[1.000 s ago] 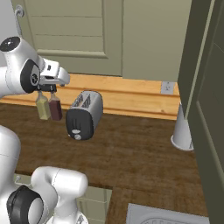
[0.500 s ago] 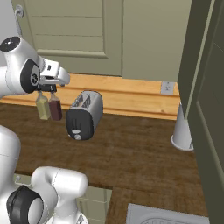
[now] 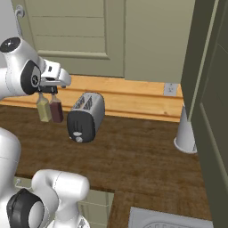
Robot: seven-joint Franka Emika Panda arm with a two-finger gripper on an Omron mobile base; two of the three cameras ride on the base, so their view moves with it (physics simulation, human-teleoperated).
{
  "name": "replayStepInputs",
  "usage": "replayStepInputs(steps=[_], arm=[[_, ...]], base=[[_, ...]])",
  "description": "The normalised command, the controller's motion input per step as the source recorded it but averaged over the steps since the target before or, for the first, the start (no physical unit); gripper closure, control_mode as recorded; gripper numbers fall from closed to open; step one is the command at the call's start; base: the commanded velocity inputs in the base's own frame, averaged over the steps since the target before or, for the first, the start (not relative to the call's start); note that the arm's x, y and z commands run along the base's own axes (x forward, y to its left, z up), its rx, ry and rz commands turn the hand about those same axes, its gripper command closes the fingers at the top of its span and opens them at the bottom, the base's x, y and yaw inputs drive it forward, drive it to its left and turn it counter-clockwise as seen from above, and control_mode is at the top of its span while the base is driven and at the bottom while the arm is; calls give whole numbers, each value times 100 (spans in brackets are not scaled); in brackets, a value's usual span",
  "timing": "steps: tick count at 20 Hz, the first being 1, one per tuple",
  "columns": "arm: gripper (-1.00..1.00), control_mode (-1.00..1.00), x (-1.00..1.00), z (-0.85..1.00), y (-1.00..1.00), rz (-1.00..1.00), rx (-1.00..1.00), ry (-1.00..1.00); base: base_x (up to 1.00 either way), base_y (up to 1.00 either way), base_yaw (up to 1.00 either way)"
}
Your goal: Start the toaster. Once the lever pops up, take the bread to the plate on the dining counter.
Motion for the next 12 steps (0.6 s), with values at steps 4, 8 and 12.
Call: replayStepInputs(steps=[4, 8, 12], arm=[[-100, -100, 0, 0, 0, 0, 0, 0], [-100, -100, 0, 0, 0, 0, 0, 0], [-100, -100, 0, 0, 0, 0, 0, 0]], base=[[0, 0, 0], [0, 0, 0], [0, 0, 0]])
